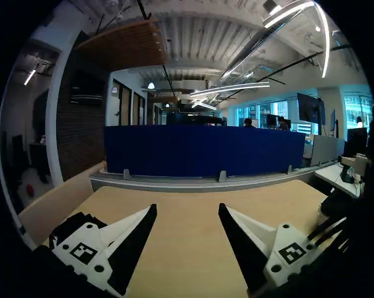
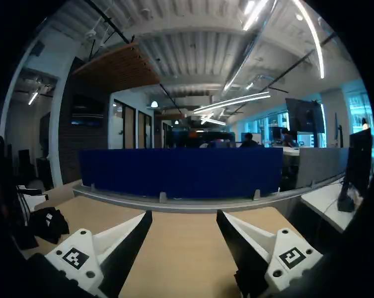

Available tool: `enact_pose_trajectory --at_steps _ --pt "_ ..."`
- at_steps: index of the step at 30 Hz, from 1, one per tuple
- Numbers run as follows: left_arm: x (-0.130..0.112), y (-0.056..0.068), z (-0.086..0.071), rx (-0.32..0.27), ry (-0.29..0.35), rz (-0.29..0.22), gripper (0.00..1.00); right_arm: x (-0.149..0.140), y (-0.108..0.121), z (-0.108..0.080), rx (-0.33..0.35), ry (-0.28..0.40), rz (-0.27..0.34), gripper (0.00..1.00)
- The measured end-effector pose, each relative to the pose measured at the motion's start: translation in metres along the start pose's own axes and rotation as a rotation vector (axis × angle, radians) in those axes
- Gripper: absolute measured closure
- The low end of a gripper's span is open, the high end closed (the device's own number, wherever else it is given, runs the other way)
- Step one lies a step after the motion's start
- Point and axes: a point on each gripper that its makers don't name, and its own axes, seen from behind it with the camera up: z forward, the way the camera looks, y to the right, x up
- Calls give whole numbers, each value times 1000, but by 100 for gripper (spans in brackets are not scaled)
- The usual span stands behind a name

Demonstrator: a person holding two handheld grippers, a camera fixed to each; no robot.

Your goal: Fold towel

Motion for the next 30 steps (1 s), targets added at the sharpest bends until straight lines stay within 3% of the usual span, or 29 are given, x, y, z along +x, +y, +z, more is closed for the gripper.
enact_pose_trajectory --at_steps 9,23,30 --pt "-19 -12 8 22 46 19 8 -3 -21 7 21 -22 -33 0" --pt "-84 -41 17 61 102 40 8 -35 -29 21 2 -29 -65 0" --pt "-118 -53 24 53 120 38 8 -58 -39 24 -4 -45 -82 0"
